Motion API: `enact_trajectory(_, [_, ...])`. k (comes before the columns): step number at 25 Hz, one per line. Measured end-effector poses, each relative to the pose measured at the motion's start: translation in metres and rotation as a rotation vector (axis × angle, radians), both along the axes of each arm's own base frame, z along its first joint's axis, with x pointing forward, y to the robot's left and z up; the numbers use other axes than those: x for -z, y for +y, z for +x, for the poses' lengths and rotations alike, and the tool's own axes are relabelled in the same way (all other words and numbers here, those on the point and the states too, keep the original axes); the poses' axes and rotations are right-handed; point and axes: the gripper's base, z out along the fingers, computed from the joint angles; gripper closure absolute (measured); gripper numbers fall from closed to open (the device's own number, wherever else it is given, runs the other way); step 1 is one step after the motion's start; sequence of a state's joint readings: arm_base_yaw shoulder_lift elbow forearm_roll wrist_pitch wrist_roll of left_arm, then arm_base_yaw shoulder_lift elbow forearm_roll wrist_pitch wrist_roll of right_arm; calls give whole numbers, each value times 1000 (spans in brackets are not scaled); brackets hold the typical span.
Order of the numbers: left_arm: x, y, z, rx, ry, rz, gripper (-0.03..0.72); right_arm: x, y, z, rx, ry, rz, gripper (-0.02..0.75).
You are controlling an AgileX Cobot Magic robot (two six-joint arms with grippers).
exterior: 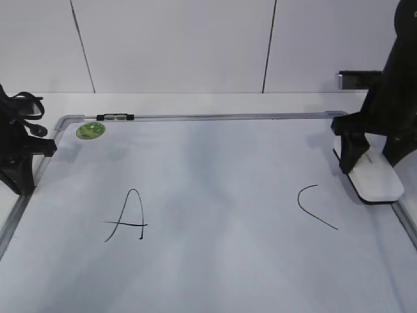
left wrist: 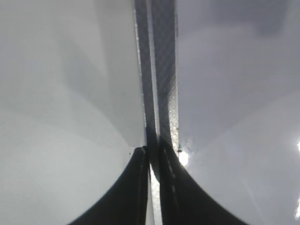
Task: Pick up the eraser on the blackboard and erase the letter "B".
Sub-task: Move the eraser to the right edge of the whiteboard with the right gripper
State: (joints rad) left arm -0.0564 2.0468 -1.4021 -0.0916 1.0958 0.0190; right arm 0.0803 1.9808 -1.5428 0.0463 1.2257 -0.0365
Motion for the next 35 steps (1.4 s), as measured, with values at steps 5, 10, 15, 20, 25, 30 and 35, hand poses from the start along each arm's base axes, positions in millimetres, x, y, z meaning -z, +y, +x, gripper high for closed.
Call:
enact_trajectory(5, [0,0,0,0,0,0,669,13,-4,-9,-28,52,-24,204])
enact_trajectory(10, [0,0,0,0,0,0,669,13,-9,-8,-27,48,-26,204])
enact_trajectory(15, [0,0,0,0,0,0,669,13,-10,-6,-19,30,-14,204])
enact_trajectory(20, [0,0,0,0,0,0,669,13,-10,-5,-20,14,-12,204])
enact_trajectory(25, [0,0,0,0,0,0,669,14,-11,-3,-28,0,-30,204])
enact_trajectory(30, [0,0,0,0,0,0,669,14,-12,-3,-33,-9,-43,204])
enact_trajectory(35, [0,0,0,0,0,0,669,14,-13,-1,-32,-29,-42,204])
